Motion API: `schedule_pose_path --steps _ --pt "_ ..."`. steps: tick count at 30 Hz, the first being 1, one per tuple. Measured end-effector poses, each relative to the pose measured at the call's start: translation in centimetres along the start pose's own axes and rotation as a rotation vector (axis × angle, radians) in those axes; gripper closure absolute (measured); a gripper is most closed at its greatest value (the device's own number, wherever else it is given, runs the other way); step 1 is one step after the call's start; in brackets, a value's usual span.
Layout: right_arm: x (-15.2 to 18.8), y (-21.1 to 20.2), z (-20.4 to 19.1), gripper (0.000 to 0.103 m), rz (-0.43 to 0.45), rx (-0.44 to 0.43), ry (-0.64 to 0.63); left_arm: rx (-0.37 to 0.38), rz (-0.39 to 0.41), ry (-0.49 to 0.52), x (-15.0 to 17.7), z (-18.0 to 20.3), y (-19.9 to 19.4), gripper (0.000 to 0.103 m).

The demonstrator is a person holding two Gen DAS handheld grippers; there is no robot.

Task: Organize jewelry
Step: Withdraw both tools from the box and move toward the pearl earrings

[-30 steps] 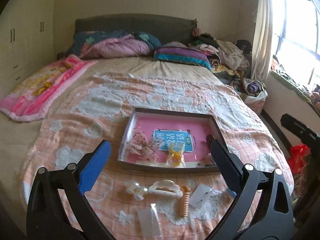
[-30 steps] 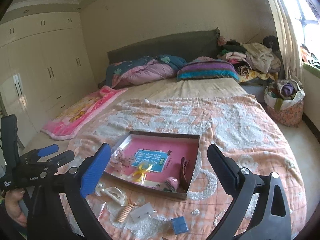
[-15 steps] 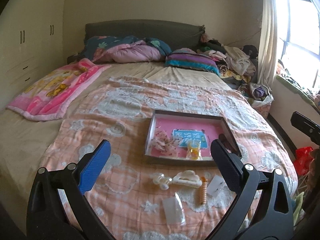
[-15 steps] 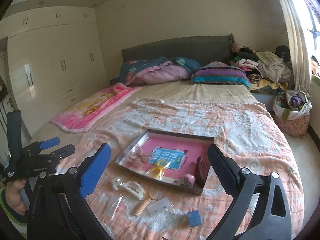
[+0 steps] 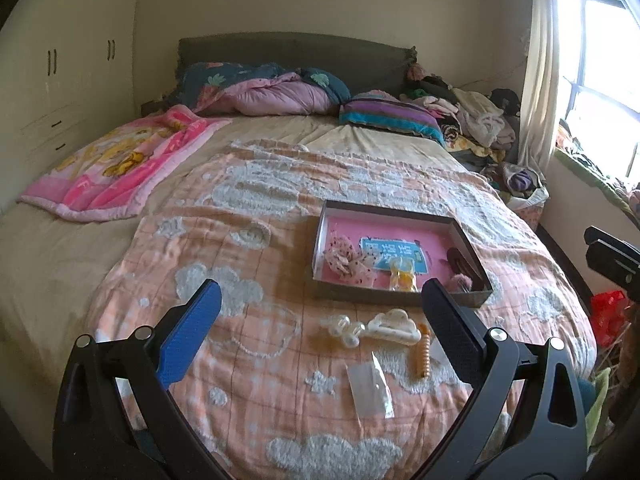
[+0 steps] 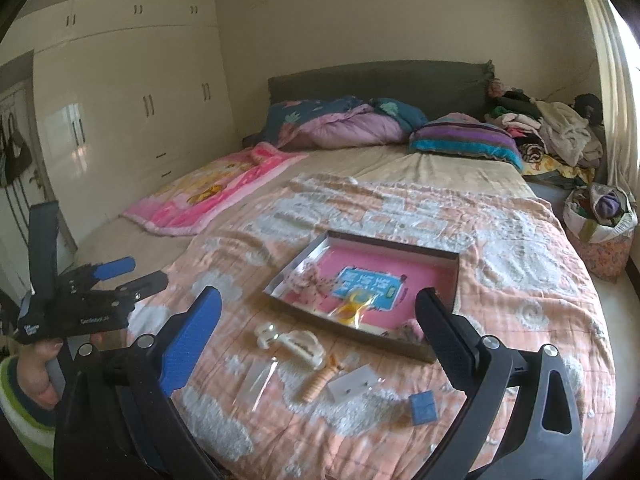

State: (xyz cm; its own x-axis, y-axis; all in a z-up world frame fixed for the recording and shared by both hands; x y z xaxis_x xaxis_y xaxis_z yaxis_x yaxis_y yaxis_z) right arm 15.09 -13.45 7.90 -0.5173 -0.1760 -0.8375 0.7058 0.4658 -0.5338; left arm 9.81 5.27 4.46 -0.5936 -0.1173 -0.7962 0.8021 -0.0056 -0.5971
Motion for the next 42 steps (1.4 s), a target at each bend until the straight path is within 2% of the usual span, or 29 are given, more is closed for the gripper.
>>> schedule_pose_path --steps 7,16,25,35,42 --pt "2.3 0.5 -0.7 0.006 -0.044 -0.006 -0.001 -0.007 -0.051 0.007 2.3 -0.7 0.6 0.010" --pt "5.6 1.8 0.4 0.006 -0.116 0.007 0.029 0.046 -0.139 0.021 5.3 0.0 2.3 0.010" --pt "8.6 3.1 0.9 0.006 -0.180 -0.008 0.058 0.027 -0.185 0.071 7.3 1.1 4.0 0.010" --pt "11.3 5.7 0.4 0.006 -0.260 -0.037 0.083 -0.005 -0.249 0.082 8.9 0.6 6.9 0.010" --pt "12.5 7.5 -1.1 0.006 -0.280 -0.029 0.029 0.004 -0.273 0.096 9.8 0.7 8.4 0.010"
Point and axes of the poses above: each gripper's, at about its wrist camera, not at the fingertips, and y roughly the way its jaws point, z to its right, x to its underside, the point moved 4 cm from there along y, roughly the way its jaws point, and after that the axes turned 2 degrees about -z, right-handed, at the moved point
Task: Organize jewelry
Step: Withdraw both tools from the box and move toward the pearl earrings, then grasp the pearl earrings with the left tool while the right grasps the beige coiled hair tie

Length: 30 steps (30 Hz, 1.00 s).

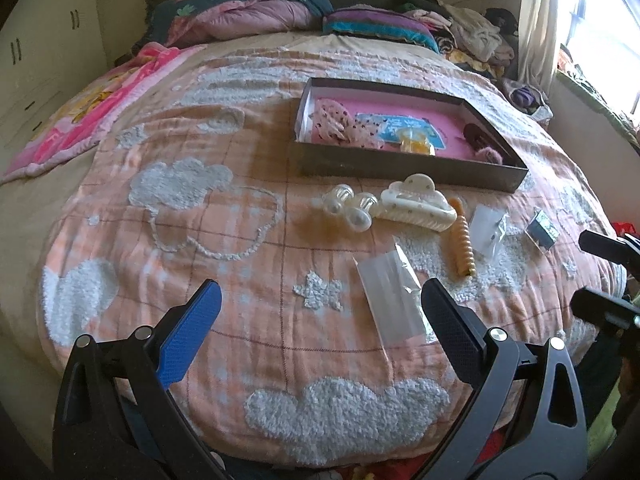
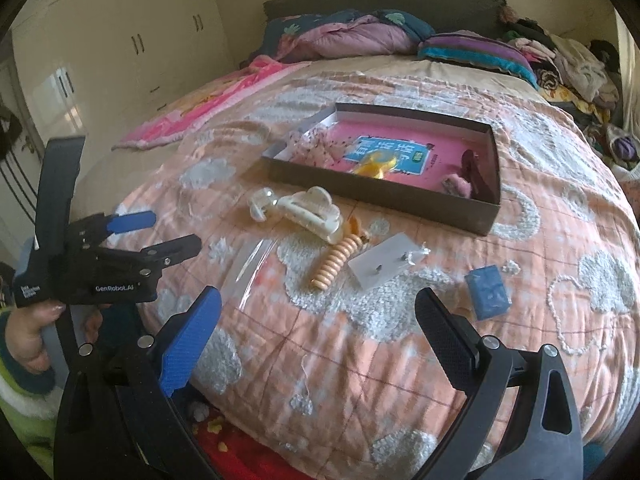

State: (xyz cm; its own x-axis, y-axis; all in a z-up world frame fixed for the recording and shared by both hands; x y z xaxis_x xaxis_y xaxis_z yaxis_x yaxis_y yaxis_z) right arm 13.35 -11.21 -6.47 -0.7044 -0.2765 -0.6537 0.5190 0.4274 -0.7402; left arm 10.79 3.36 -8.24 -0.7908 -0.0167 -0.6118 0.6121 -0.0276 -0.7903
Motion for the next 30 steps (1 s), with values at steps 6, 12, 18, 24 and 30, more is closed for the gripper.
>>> schedule_pose_path --steps 6,12,18,24,30 --pt "0.5 1.9 -0.9 0.006 -0.028 -0.027 -0.003 0.002 -0.013 -0.009 -0.1 -0.5 1.3 0.010" --pt "0.8 4.9 -0.7 0.057 -0.113 -0.099 0.075 0.011 -0.009 -0.060 -0.9 -1.9 2.8 0.010" --pt "0.3 7.4 0.5 0.057 -0.144 -0.054 0.154 0.040 0.004 -0.065 -2.7 -2.1 4.4 0.010" --pt "0.0 9.6 0.9 0.075 -0.185 -0.035 0.172 0.090 -0.023 -0.047 -4.2 -1.2 6.5 0.010" --pt "-0.7 10.7 1.2 0.077 -0.180 -0.014 0.178 0.117 -0.062 -0.043 -4.7 -1.1 8.8 0.019"
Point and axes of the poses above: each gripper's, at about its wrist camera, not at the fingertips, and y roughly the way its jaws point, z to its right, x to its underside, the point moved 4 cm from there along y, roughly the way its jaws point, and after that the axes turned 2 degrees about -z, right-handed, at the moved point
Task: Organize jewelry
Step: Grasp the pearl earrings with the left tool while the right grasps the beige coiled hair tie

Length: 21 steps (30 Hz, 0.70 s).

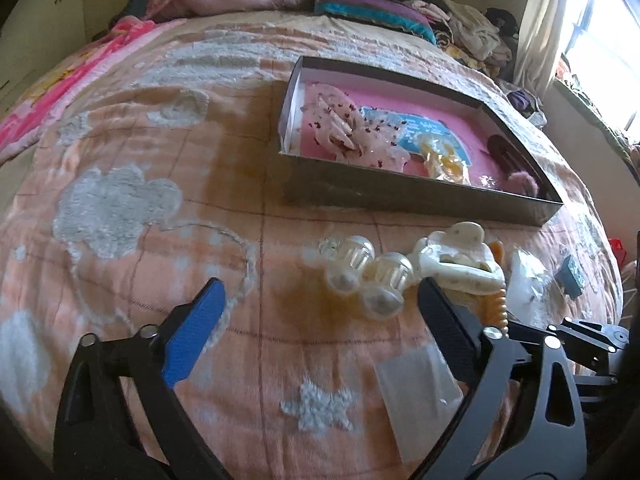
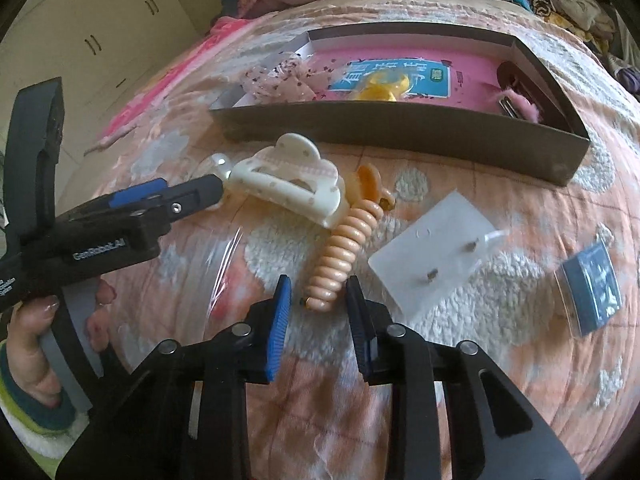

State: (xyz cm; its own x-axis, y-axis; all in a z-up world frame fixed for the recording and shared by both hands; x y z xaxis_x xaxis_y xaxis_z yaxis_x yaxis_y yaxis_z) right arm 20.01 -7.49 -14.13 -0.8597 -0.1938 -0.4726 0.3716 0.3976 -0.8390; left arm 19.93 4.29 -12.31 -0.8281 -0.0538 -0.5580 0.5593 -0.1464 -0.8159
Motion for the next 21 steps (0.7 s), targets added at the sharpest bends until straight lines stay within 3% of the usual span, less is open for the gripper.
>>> schedule_pose_path --steps 4,7,12,21 --pt "-0.7 0.8 0.3 0.080 0.001 0.000 0.006 0.048 -0.002 -0.005 -0.3 0.0 0.7 0.024" --pt "-0.9 1.1 0.4 0.082 0.005 -0.003 0.006 0.085 0.010 0.000 -0.7 0.3 1.0 0.033" --pt "-1.1 1.0 0.7 0.084 0.025 -0.013 0.007 0.163 0.006 0.000 -1.1 1.1 1.5 0.065" --pt "-0.7 -1.7 0.5 0.085 0.069 -0.044 0.007 0.128 0.041 -0.022 -1.0 0.3 0.1 0.066"
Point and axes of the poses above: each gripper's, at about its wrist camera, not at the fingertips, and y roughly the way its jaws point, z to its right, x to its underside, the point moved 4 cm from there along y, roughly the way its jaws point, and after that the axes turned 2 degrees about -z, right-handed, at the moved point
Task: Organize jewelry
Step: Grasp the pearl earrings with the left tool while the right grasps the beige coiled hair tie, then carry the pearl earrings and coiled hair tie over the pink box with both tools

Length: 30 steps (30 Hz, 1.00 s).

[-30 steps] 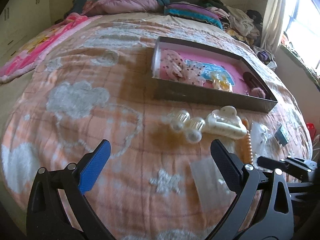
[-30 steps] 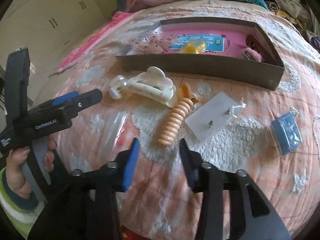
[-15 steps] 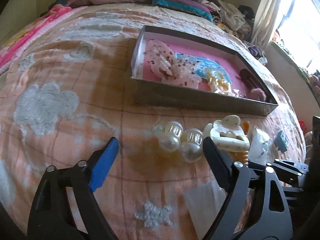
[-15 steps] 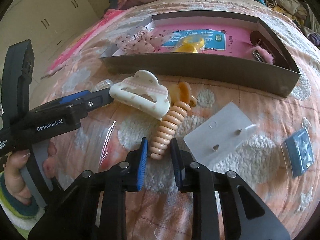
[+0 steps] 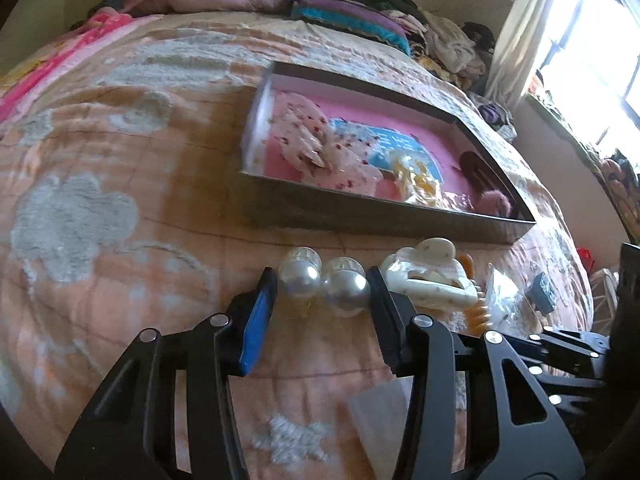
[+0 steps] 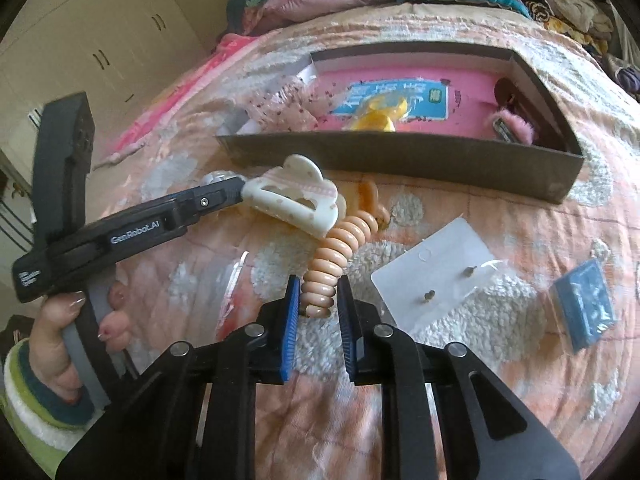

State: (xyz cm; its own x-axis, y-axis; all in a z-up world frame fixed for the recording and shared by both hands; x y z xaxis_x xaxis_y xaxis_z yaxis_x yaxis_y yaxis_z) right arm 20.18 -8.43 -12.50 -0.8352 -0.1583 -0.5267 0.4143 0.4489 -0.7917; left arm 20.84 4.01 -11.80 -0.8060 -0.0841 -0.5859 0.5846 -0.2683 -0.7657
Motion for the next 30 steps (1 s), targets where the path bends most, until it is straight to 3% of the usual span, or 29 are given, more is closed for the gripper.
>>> schedule_pose_path --steps 11,22,30 --pt "-0.4 -4.4 -0.3 0.085 0.080 -0.043 0.007 -0.040 0.066 -0.062 0.0 -1.0 -5.5 0.066" --pt "-1.8 -9.7 1.1 0.085 0.212 -0.007 0.002 0.002 0.165 -0.006 -2.4 3.0 -9.2 0.065" --pt "-2.6 -13.7 3.0 0.085 0.302 0.042 -0.019 0.041 0.178 0.049 -4.3 7.3 -9.1 0.065"
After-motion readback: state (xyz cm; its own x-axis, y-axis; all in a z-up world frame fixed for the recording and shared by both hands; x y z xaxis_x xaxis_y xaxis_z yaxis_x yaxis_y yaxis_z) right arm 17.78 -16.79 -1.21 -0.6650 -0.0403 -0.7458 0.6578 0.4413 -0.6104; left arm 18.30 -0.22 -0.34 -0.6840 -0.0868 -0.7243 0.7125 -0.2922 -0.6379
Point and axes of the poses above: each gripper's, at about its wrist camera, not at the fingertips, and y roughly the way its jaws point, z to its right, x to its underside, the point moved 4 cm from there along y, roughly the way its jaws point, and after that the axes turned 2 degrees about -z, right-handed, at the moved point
